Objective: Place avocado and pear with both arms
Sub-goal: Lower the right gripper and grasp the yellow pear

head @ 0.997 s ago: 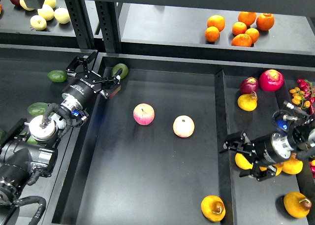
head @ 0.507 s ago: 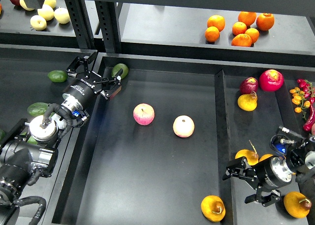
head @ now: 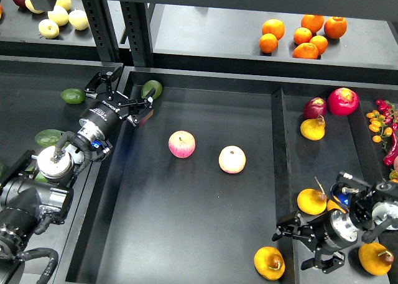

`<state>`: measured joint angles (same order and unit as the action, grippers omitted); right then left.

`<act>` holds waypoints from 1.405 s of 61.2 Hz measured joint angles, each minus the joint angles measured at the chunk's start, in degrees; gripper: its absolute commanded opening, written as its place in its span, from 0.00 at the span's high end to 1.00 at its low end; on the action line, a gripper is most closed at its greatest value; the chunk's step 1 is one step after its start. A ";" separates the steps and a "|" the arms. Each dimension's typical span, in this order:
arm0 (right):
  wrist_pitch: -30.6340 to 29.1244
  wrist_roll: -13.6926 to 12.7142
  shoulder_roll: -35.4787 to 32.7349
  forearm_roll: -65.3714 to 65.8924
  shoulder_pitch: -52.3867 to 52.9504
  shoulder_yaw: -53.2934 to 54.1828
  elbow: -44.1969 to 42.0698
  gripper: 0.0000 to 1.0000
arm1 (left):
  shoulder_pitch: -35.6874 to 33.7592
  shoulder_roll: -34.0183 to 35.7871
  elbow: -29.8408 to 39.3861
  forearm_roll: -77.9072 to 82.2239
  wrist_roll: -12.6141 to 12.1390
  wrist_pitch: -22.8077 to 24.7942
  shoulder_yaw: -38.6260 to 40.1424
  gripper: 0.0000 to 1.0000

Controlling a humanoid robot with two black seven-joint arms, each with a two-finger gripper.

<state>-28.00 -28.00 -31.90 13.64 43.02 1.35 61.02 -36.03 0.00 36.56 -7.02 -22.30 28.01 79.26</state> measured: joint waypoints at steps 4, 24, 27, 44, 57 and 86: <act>0.00 0.00 0.46 0.30 -0.44 0.09 -0.35 0.00 | 0.00 0.00 0.00 0.00 0.00 0.00 0.01 0.01; 0.00 0.00 2.34 1.22 -1.27 0.67 -1.98 0.04 | 0.00 0.00 0.00 0.00 0.04 0.00 0.11 0.01; 0.00 0.00 2.74 1.27 -1.50 0.73 -2.19 0.08 | 0.00 0.00 0.00 0.00 0.03 0.00 0.11 0.01; 0.00 0.00 3.27 1.47 -1.70 0.84 -3.00 0.15 | 0.00 0.00 0.00 0.00 0.01 0.00 0.19 0.01; 0.00 0.00 4.07 1.66 -1.71 0.92 -3.67 0.19 | 0.03 0.00 0.00 0.00 -0.01 0.00 0.19 0.01; 0.00 -0.01 5.98 2.83 -2.47 1.89 -5.38 0.29 | 0.09 0.00 0.00 0.00 -0.01 -0.03 0.10 0.01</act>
<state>-28.00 -28.00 -25.92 16.47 40.55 3.25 55.64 -35.95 0.00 36.56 -7.03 -22.31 27.98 79.36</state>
